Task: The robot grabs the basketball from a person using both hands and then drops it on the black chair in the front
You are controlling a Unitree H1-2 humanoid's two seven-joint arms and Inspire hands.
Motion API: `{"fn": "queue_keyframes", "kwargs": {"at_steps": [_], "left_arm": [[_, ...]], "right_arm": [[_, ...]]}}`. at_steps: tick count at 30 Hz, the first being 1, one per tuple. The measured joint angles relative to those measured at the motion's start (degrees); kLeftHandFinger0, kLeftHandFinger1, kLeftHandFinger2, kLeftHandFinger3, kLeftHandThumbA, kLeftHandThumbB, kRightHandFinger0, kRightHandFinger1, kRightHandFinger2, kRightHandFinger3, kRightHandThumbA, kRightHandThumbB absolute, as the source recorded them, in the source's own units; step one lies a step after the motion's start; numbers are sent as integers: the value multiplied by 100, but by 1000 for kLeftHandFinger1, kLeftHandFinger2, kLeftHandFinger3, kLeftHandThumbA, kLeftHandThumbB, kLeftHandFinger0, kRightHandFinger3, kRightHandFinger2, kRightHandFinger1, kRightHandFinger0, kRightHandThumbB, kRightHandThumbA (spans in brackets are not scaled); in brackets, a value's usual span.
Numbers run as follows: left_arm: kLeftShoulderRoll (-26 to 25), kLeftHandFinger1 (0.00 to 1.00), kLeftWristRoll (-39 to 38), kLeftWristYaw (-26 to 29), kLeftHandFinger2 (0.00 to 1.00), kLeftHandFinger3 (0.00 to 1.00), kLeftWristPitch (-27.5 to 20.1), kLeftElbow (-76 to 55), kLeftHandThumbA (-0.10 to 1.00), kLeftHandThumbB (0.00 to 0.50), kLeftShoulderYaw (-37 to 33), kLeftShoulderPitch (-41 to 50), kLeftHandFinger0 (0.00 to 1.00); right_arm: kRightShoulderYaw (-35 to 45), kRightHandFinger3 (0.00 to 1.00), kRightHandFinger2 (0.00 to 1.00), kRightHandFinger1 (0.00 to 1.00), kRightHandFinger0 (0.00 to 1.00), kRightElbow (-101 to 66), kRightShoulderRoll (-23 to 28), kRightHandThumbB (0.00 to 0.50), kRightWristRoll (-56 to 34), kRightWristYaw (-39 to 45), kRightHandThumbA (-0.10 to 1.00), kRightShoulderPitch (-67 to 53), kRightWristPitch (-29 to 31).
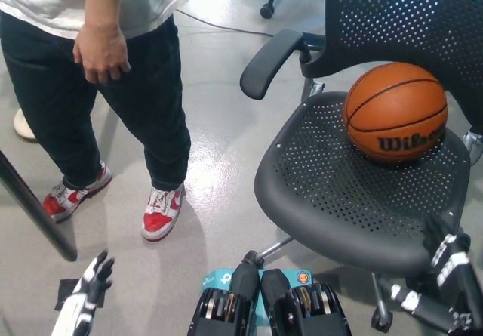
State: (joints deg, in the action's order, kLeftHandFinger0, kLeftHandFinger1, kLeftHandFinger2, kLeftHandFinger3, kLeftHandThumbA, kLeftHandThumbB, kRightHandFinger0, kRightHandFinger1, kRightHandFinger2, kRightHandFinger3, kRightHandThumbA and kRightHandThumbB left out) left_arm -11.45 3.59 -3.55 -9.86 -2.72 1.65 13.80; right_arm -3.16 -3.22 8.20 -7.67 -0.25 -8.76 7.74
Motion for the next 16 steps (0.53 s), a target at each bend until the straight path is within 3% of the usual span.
{"fn": "queue_keyframes", "kwargs": {"at_steps": [16], "left_arm": [[-2, 1000, 244, 117, 1000, 1000, -965, 1096, 1000, 240, 136, -76, 1000]], "right_arm": [[-159, 1000, 1000, 1000, 1000, 1667, -213, 211, 277, 174, 1000, 14, 1284]]}}
